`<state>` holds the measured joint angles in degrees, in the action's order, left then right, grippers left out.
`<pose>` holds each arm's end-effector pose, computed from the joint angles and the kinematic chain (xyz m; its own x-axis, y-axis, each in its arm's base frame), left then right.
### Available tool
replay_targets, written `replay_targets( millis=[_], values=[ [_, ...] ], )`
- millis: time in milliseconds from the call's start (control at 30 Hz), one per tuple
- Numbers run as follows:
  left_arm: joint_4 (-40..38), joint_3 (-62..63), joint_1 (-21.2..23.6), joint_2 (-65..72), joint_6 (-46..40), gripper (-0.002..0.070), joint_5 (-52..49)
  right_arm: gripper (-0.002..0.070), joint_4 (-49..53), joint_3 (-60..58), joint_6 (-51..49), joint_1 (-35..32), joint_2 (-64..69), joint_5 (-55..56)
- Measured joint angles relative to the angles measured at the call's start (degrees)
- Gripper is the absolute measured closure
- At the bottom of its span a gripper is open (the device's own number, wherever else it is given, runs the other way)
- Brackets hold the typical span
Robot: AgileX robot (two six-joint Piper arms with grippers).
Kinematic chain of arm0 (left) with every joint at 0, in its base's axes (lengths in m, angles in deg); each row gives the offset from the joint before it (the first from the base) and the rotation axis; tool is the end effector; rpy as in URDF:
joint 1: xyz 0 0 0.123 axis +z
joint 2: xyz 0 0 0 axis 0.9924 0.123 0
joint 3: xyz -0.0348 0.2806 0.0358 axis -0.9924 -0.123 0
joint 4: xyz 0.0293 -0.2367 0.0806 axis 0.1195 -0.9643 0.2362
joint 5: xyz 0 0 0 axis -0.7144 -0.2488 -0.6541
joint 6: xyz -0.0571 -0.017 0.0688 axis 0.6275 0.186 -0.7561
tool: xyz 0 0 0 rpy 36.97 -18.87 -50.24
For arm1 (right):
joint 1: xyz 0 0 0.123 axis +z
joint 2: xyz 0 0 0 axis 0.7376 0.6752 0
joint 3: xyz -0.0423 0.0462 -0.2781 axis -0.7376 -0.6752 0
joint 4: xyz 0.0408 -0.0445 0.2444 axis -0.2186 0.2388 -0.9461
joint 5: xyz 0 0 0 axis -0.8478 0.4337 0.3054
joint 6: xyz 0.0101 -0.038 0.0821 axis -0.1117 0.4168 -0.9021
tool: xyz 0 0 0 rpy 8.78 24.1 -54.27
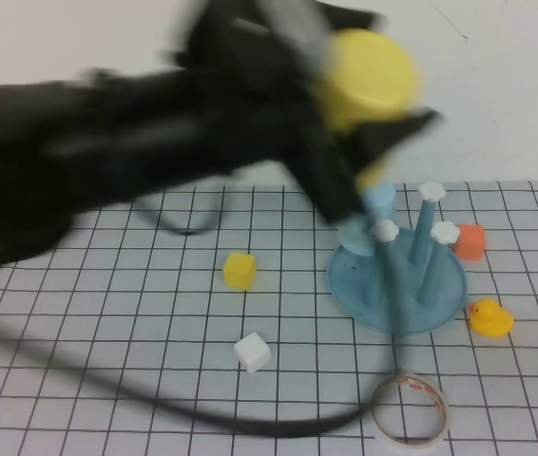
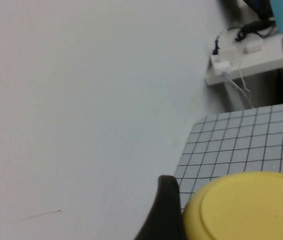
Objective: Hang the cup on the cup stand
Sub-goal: Place the cup on the cup holder
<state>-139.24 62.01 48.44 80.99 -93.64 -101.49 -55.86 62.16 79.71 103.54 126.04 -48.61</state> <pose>0.2425 -0.2181 0.4042 0.3291 0.2001 -0.9229 0.8213 0.4216 0.3843 0.0792 0.0813 0.3200 -0.1211 -0.8647 -0.4874 -0.8493 0.3445 -0.4001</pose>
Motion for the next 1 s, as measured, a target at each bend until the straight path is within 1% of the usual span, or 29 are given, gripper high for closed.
replay_targets(
  millis=[33, 100, 200, 333, 533, 800, 900, 1000],
  values=[
    [0.00, 1.85, -1.60, 2.80, -2.16, 0.0122, 0.41, 0.0676, -0.63, 0.00, -0.95, 0.00, 0.00, -0.15],
    [-0.14, 5.83, -3.80, 8.11, -3.50, 0.0122, 1.05, 0.0676, -1.54, 0.00, -2.11, 0.00, 0.00, -0.58],
    [-0.14, 11.59, -5.39, 16.08, -2.13, 0.0122, 1.45, 0.0676, -2.58, 0.00, -3.11, 0.00, 0.00, -2.91],
    [-0.27, 20.16, -5.51, 25.75, 0.64, 0.0122, 4.16, 0.0676, -3.12, 0.00, -4.03, 0.00, 0.00, -4.58],
    [-0.40, 32.11, -5.51, 36.38, 3.55, 0.0123, 7.98, 0.0676, -3.12, 0.00, -4.41, 0.00, 0.00, -4.58],
    [-0.88, 42.84, -5.51, 47.41, 7.98, 0.0123, 15.67, 0.0676, -3.12, 0.00, -4.52, 0.00, 0.00, -4.58],
    [-0.88, 46.32, -5.40, 50.85, 10.72, 0.0123, 16.04, 0.0676, -3.12, 0.00, -4.60, 0.00, 0.00, -4.58],
    [-0.99, 49.77, -5.32, 54.50, 11.06, 0.0123, 16.15, 0.0676, -3.12, 0.00, -4.75, 0.00, 0.00, -4.58]
  ],
)
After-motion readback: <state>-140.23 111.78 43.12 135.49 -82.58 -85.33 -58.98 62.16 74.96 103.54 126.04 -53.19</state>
